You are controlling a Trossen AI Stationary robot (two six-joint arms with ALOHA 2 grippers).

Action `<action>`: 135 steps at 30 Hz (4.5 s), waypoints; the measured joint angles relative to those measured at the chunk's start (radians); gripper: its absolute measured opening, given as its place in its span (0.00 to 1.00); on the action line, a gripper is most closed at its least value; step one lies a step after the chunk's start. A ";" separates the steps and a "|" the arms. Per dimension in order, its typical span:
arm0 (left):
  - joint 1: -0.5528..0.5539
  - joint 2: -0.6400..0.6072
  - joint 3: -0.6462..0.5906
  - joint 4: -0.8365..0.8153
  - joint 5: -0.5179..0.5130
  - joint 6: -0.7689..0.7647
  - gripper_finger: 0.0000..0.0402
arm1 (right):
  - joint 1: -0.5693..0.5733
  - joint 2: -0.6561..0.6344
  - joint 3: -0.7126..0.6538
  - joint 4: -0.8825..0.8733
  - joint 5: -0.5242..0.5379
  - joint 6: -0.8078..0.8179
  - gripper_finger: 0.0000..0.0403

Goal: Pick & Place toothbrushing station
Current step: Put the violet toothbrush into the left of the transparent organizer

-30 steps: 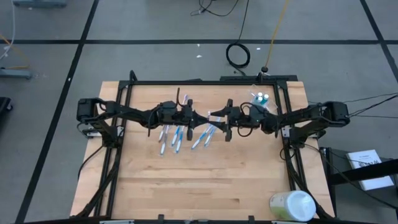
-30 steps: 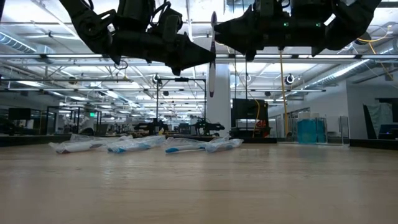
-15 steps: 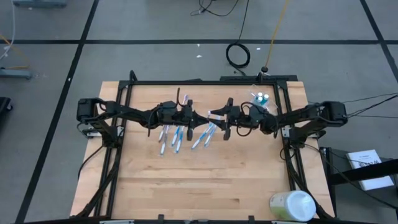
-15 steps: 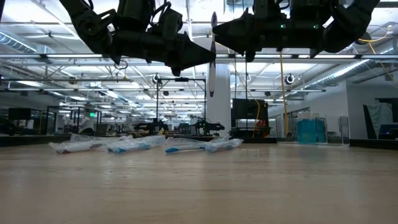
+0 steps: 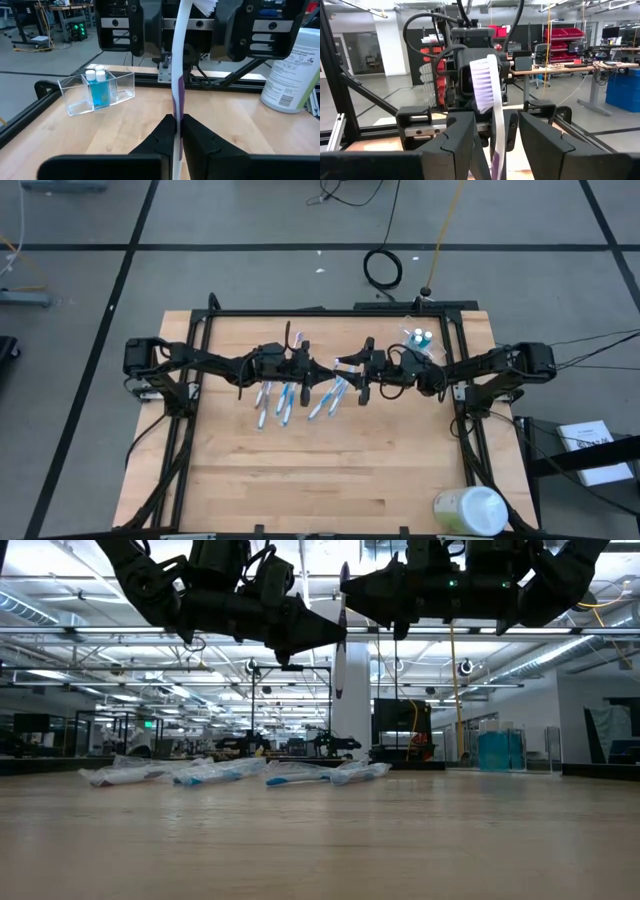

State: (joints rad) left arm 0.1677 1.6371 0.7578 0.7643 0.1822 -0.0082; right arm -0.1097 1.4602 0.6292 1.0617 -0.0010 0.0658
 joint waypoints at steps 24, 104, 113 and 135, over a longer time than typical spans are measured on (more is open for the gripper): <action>0.000 0.000 0.000 0.001 0.000 -0.005 0.05 | 0.000 0.000 0.000 -0.004 0.027 -0.010 0.17; 0.000 -0.001 0.000 -0.053 -0.026 0.017 0.06 | 0.000 0.001 0.057 -0.177 0.026 -0.048 0.06; 0.001 -0.001 0.000 -0.055 -0.026 0.020 0.09 | 0.000 0.001 0.057 -0.177 0.027 -0.053 0.04; 0.000 -0.002 0.000 -0.068 -0.071 -0.024 0.18 | -0.182 -0.195 -0.020 -0.359 0.357 -0.108 0.03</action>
State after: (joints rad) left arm 0.1673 1.6356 0.7574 0.6963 0.1111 -0.0319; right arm -0.2912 1.2655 0.6089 0.7028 0.3561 -0.0426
